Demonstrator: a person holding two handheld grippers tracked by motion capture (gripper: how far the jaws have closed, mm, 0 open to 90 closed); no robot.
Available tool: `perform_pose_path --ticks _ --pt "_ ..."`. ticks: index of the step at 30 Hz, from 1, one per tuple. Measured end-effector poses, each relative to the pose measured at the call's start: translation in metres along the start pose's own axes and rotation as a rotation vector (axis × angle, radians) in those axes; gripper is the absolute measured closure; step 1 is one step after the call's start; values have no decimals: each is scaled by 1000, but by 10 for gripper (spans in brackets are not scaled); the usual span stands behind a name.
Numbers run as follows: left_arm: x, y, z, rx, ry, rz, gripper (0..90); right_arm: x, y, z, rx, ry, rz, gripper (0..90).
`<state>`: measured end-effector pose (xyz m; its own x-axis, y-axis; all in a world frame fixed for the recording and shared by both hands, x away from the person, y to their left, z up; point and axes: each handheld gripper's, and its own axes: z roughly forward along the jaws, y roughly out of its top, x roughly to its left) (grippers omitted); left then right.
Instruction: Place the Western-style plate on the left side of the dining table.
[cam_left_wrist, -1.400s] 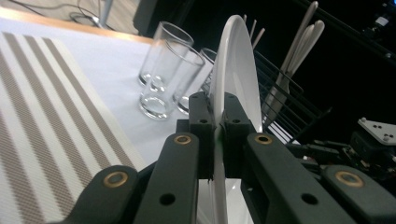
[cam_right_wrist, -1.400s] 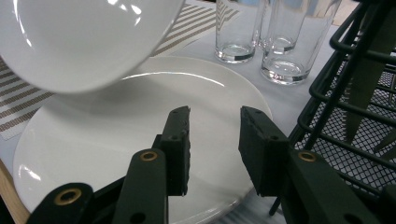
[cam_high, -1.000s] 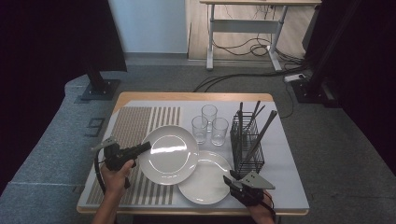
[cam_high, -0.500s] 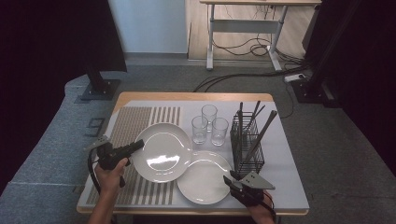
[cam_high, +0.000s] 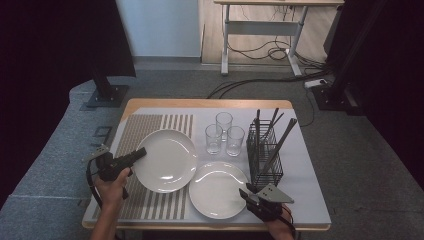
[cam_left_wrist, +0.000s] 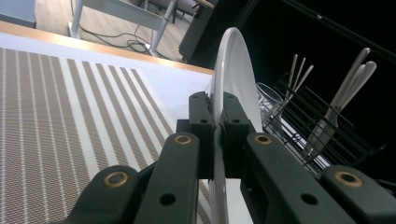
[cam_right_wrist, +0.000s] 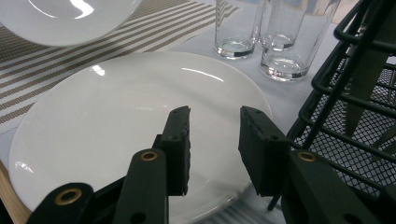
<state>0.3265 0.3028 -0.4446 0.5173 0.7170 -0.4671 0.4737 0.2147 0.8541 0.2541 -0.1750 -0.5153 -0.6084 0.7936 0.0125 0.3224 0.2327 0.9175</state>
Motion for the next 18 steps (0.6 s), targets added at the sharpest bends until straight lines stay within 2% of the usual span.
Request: perform_pose_path --ticks 18 --pt "17 1 -7 -13 39 -22 863 -1 -1 1 9 5 1 638"
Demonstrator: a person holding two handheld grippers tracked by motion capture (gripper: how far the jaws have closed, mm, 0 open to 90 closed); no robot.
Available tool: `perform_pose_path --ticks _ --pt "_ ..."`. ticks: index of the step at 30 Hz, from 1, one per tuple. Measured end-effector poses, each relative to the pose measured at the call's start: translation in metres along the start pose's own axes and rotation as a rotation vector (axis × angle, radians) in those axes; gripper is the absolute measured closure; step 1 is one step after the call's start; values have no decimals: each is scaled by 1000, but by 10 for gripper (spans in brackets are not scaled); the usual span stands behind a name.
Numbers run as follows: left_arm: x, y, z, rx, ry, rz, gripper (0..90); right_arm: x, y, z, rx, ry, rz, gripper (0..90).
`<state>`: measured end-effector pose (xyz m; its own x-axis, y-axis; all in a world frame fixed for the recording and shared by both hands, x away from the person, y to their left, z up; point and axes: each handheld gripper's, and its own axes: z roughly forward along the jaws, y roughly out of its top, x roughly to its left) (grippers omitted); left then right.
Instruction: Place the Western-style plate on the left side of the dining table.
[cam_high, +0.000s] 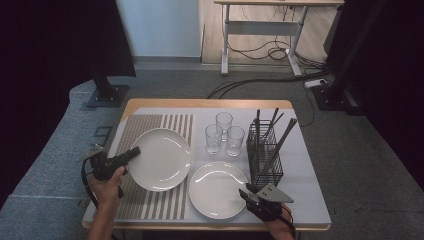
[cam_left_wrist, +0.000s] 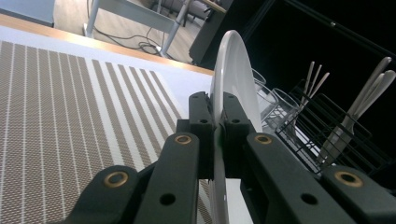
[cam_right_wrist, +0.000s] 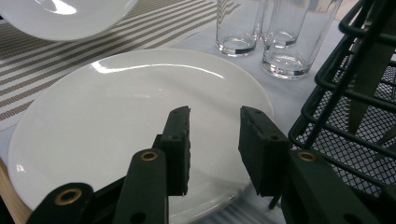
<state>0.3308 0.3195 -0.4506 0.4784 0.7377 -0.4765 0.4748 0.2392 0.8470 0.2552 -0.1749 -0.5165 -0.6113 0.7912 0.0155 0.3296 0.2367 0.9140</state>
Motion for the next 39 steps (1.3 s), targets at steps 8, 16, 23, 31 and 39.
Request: perform_pose_path --ticks 8,16,23,31,39 --pt "9 0 -1 1 33 -12 863 -2 0 -2 -3 13 3 639" --pt "17 0 -1 0 50 -24 863 -3 0 -1 1 21 4 637" --pt "24 3 3 0 52 -33 863 -1 0 2 3 27 -1 625" --pt "32 6 11 1 51 -43 863 -3 0 1 5 25 4 621" --pt "38 9 16 1 58 -58 863 -3 0 1 6 26 4 621"
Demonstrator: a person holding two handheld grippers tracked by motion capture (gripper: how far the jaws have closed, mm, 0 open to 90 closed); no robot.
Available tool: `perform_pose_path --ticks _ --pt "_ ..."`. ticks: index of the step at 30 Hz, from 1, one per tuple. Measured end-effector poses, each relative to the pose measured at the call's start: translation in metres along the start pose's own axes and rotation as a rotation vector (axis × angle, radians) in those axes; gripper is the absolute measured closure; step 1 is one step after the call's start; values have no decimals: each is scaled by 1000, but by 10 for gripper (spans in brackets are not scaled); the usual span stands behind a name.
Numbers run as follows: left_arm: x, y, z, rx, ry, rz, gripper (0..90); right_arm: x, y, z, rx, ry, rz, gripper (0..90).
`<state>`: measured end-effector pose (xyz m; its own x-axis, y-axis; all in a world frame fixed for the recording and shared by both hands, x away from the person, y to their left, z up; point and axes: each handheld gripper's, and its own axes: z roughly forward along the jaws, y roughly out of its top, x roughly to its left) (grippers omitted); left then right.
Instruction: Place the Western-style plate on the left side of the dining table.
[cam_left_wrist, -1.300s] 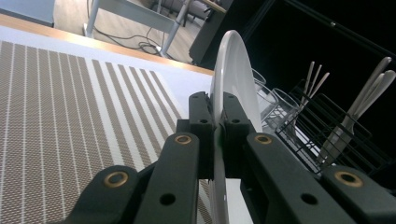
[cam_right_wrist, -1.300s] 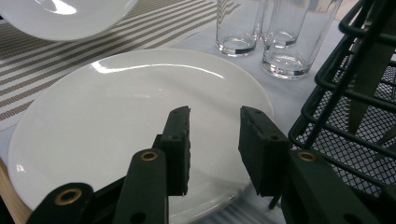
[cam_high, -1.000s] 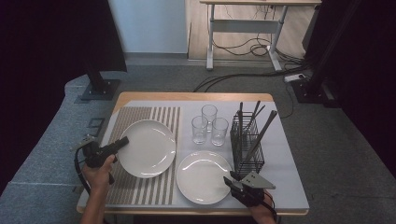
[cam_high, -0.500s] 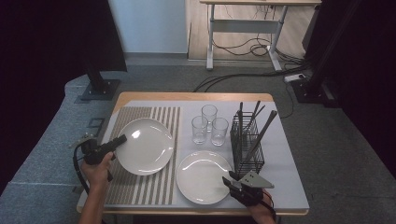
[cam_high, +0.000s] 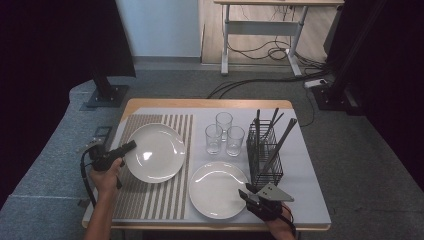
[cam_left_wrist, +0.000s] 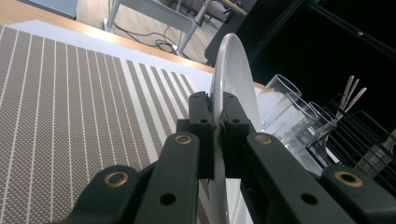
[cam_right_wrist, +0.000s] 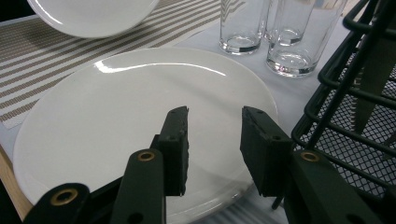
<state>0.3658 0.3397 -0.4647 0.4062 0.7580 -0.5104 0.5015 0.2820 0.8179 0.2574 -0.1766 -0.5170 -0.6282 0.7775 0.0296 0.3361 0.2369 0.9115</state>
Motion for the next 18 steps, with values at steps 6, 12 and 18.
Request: perform_pose_path --ticks 6,12,18 --pt "1 5 3 1 11 10 863 0 0 0 2 -1 2 621" --pt "3 7 8 12 18 19 863 0 0 1 4 0 -2 621" --pt "7 6 13 21 24 15 862 -1 -1 0 3 -1 3 621"
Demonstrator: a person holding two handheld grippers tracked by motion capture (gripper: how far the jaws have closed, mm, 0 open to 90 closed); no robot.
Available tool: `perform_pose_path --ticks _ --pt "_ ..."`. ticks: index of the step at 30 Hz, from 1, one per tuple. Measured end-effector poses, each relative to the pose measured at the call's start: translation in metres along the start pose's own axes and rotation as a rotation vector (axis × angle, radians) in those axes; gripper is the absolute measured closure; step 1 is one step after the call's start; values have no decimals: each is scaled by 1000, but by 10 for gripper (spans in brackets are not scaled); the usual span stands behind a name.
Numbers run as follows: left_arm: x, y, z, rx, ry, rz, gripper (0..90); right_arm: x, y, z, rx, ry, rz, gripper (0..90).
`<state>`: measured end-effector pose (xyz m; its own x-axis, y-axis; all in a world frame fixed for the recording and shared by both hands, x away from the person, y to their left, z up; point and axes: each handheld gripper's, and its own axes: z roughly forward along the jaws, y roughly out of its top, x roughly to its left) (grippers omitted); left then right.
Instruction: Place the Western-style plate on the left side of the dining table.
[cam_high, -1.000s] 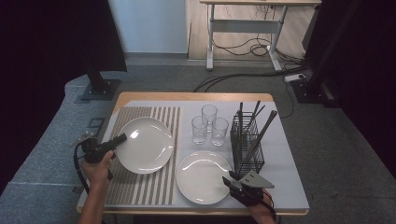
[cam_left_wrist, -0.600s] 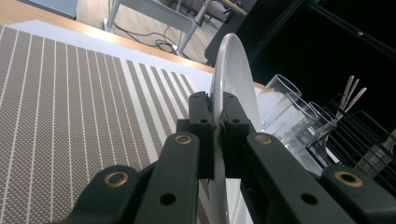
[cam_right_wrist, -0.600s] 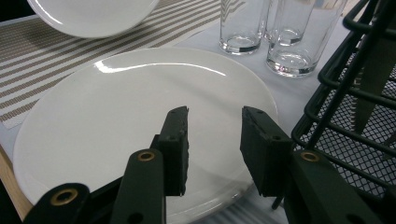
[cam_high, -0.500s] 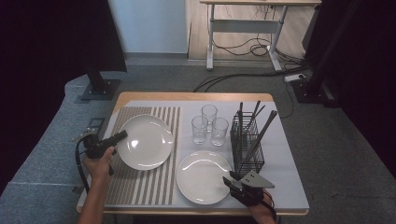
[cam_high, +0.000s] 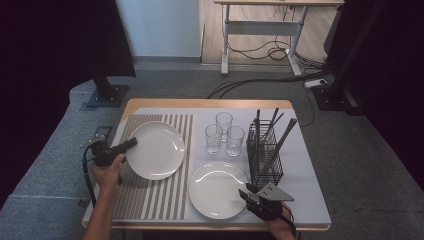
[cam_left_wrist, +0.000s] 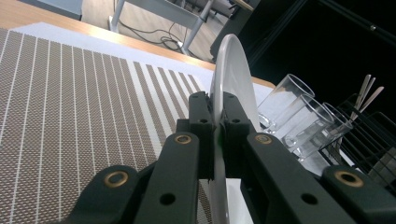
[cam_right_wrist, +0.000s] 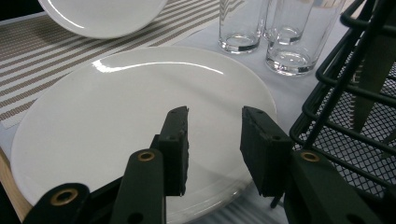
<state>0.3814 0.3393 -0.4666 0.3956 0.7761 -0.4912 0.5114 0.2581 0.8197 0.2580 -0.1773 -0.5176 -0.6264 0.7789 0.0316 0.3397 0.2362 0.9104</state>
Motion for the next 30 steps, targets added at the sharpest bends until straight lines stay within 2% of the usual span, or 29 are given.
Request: perform_pose_path --ticks 18,30 --pt "8 0 5 14 29 -5 862 1 -1 2 6 1 -3 622" --pt "15 -1 14 24 29 -30 864 1 -1 2 8 -1 -4 622"
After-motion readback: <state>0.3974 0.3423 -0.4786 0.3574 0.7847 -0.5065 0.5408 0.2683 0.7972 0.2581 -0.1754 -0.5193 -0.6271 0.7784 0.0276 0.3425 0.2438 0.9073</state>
